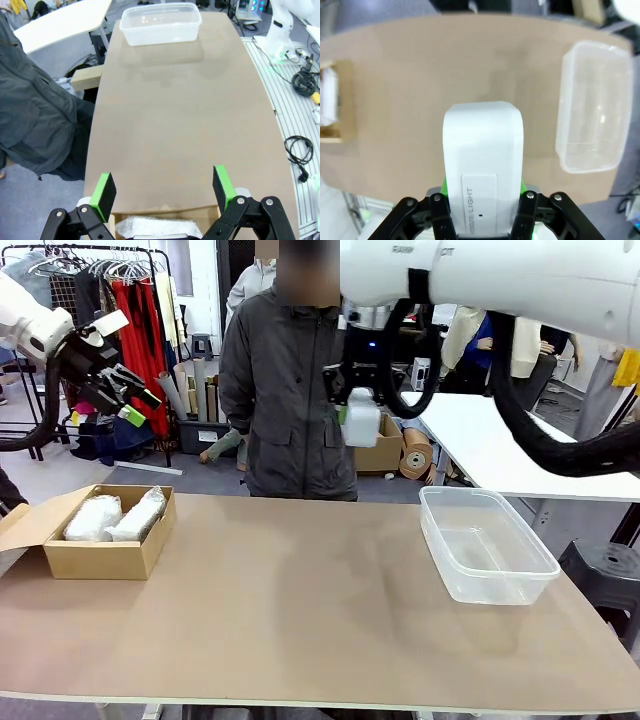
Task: Separate and place wrapped and unwrapped clocks.
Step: If the picked Digital clock is wrapped, place it in the Package Box ; if not, place it in the Organizing box.
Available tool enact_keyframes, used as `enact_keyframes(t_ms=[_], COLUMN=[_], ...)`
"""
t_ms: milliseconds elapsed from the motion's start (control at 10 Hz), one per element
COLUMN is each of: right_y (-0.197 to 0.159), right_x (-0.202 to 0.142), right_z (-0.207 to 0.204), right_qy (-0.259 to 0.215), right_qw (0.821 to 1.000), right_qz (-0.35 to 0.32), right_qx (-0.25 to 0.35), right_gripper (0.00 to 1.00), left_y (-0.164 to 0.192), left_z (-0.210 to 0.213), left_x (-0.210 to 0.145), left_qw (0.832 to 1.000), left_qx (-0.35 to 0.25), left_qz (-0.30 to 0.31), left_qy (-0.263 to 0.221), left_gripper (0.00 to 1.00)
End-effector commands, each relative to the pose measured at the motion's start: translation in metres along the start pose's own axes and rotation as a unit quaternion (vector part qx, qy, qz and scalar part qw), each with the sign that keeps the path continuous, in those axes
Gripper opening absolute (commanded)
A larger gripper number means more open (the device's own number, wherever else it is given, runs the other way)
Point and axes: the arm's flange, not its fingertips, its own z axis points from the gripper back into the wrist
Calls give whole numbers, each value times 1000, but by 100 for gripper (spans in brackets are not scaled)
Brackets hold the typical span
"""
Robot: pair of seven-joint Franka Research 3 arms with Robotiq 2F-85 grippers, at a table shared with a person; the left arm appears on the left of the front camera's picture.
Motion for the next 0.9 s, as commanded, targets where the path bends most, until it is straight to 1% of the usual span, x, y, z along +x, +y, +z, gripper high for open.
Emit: enact_keyframes(t_ms=[0,100,200,300,400,600,700,800], right_y=[-47,-73,-93,-111,-131,-161,-172,-182], right_x=[-17,-21,-29,-38,-45,-52,-49,-45], right_z=[-10,-18,-23,-31,-42,-57,-66,-72], right_qy=[35,17,46,56,50,4,-46,-67], right_qw=[999,999,998,997,998,998,996,994], right_qz=[18,20,33,40,43,61,71,76], right_qx=[20,22,30,28,5,-9,-20,-39], right_gripper=[0,0,0,0,0,0,0,0], left_y=[-2,-2,-2,-2,-2,-2,-2,-2], left_z=[1,1,1,1,1,1,1,1], left_x=[-1,-1,-1,-1,-1,-1,-1,-1], left_qw=[1000,1000,1000,1000,1000,1000,1000,1000], left_qx=[-2,-2,-2,-2,-2,-2,-2,-2], left_qz=[-2,-2,-2,-2,-2,-2,-2,-2], left_qy=[2,2,2,2,2,2,2,2], left_gripper=[100,100,100,100,100,100,100,100])
